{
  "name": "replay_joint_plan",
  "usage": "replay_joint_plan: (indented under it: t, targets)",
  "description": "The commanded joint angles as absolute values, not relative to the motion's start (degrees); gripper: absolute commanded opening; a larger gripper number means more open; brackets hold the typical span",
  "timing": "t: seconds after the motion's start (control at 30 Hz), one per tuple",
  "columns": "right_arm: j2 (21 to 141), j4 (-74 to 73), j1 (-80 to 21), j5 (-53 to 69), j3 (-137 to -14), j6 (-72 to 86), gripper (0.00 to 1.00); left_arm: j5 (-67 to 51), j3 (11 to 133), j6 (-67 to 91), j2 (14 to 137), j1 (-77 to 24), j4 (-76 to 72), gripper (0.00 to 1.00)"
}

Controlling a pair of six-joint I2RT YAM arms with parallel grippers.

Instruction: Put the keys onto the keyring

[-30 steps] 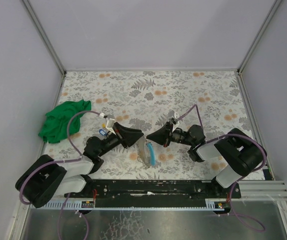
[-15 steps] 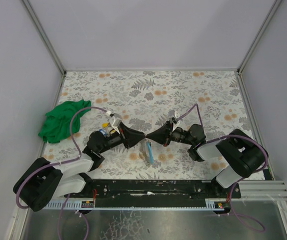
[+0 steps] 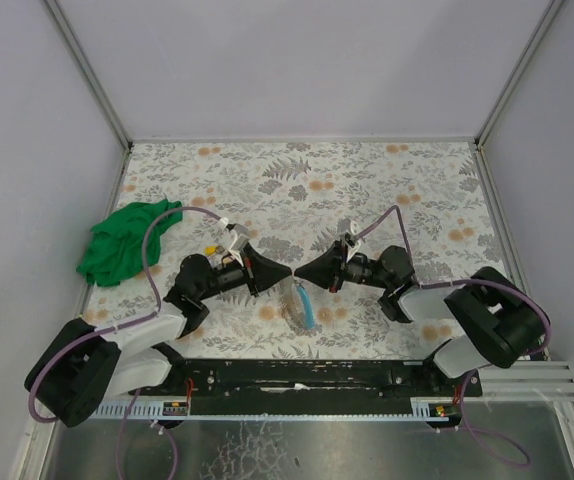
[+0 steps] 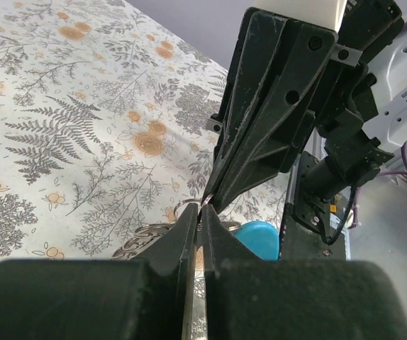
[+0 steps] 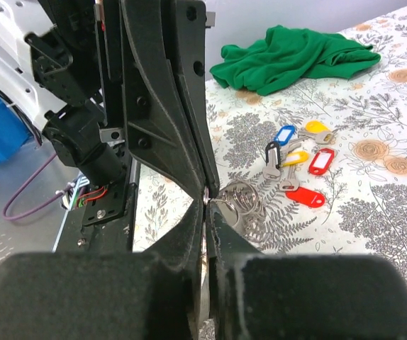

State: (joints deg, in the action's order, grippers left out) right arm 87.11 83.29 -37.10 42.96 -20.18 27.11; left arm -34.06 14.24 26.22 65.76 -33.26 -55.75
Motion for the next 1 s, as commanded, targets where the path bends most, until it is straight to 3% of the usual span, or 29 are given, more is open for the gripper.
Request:
replay_joint_plan:
  t: [0.0,0.23,0.4,0.67,0.73,0.8,0.97]
  targets:
    - [79.85,75.75,-37.97,42.55,-23.64,22.15,0.13,-32.99,18.83,20.59,61.64,-33.57,-43.41,0.0]
    - [67.5,43.31,-38.1,35.81,-27.37,12.59,0.41,-25.72,23.26,18.63,56.87,-34.43,-27.94,0.0]
    - [64.13,31.31,-39.43,33.76,-29.22,10.07,0.49,-20.57,27.77,17.54,57.13,-36.19,-18.52,0.0]
    - [67.65,28.41,-40.38,32.33,-29.81,6.14,0.55,-18.4,33.0,16.52,58.53,-38.97,-12.04,0.0]
    - [68.78,27.93,-40.58,30.97,-29.89,5.1,0.53,-18.5,33.64,16.52,58.5,-39.31,-11.36,0.0]
    - [69.24,27.34,-40.73,30.24,-30.08,4.22,0.46,-18.48,34.49,16.58,58.76,-39.49,-10.32,0.0]
    - [68.72,25.37,-41.45,28.26,-31.08,2.79,0.15,-18.18,37.28,16.52,59.93,-40.13,-5.9,0.0]
